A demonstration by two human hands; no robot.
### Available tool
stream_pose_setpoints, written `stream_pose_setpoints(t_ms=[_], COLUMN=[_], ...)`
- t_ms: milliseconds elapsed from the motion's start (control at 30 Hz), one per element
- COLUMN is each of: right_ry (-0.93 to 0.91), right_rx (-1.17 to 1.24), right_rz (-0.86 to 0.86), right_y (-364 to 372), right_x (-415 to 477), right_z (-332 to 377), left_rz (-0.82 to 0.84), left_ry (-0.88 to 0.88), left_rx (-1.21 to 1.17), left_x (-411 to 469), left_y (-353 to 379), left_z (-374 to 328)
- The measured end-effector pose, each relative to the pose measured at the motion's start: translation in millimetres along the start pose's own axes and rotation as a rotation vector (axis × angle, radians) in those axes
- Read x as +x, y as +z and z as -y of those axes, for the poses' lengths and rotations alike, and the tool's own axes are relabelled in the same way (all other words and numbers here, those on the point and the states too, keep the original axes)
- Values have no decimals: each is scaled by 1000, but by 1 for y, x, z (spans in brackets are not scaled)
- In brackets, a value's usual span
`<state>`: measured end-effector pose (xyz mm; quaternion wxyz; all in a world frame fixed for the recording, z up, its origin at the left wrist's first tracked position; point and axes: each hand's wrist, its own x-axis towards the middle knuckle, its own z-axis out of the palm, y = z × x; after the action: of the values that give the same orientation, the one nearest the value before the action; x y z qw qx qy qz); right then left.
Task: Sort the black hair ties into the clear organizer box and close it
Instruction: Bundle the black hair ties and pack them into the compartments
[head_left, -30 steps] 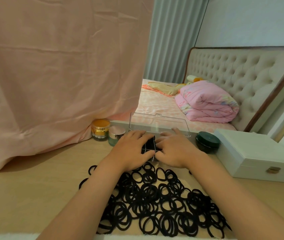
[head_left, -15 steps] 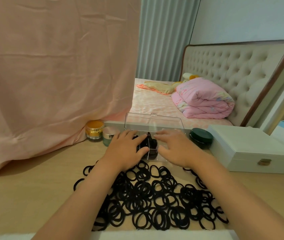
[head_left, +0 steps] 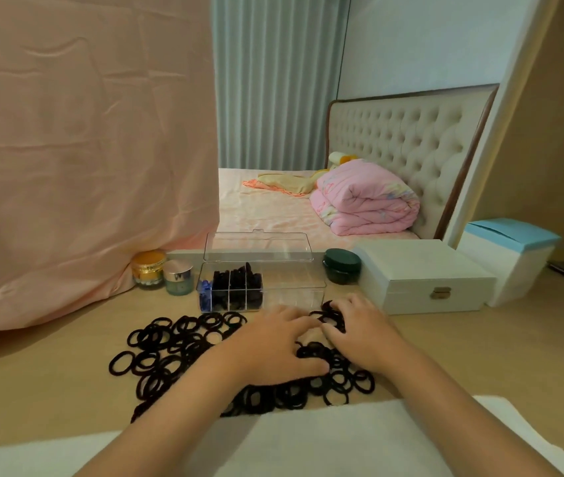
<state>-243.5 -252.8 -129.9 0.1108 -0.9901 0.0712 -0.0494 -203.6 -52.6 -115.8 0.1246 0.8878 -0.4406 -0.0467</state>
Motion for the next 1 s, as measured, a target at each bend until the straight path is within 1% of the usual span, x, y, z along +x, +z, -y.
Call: stream_pose_setpoints(t_ms=[100,167,267,467,533,600,667,733,833,867,933,1000], right_ry=[3,-6,-14,-94,-112,-131,-124,-111,-109,-128,-190,-241], right_rx=[44,84,164,275,263,202,191,272,456,442,310,184], right_rz=[170,223,210,256,248,203,145,111,104,108,156,229], right_y=[5,8,11,24,30,39,47,46,27,21,14,17], right_x=[1,-1,-8,-20,-17,-13,-9,-7,-10,-12,-18,-25], right_z=[-9,-13,-12,17,33,48,58,63,57,53,43,36], left_rz=[73,99,71,-27,-102,-175,-195,-161,-33,7,53,58], left_ry=[-26,-82,-136,-186,-193,-185,-192,-254,-348,-354,-341,-325], left_rx=[94,117,131,164,150,120,173,250,264,257,227,189], left_x=[-9,-12,-15,-23,-31,-40,-50,-61,-78,-83,-87,-84], left_y=[17,25,27,22,20,18,16,15,14,14,16,21], left_z=[-4,0,9,26,29,28,26,26,32,34,38,41])
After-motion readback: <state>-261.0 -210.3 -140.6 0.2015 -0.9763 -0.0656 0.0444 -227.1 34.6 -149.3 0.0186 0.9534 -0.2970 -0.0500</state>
